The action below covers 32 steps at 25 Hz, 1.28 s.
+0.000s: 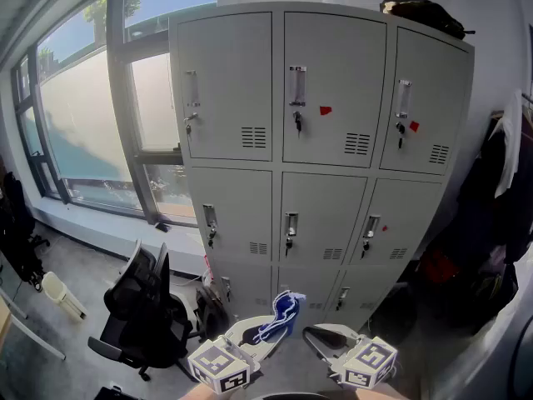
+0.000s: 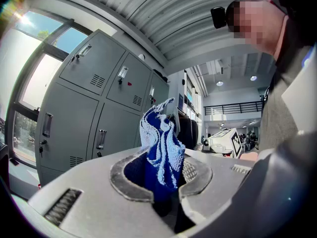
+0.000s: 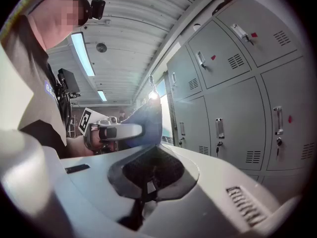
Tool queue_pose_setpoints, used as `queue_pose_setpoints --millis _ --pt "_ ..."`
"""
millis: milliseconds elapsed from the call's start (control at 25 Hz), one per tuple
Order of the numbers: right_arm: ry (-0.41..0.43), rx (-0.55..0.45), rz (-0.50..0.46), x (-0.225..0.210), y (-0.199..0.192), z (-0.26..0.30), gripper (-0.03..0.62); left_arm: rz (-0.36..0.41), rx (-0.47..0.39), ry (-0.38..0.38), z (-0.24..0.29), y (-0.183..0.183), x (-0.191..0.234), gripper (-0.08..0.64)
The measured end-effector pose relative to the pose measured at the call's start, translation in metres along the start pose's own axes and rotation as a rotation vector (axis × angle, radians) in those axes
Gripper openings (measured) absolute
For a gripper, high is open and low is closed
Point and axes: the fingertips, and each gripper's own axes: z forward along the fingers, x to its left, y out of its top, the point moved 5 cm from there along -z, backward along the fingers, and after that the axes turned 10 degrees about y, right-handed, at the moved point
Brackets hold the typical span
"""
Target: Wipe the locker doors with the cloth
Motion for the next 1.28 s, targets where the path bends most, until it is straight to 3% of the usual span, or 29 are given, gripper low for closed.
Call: queue_pose_setpoints --millis 800,1080,1280 --pt "0.033 -0.016 0.014 0.001 0.000 0.004 0.006 -0.012 0.018 0.017 0.000 -0.007 0.006 0.092" --pt "0.071 -0.006 0.027 -0.010 0.000 0.005 0.006 -0.013 0.022 0.059 0.007 -0.009 0.006 0.092" --pt "0.121 -0.015 0.030 -0.019 0.003 0.001 0.006 0.030 0.006 0.137 0.010 0.004 0.010 0.092"
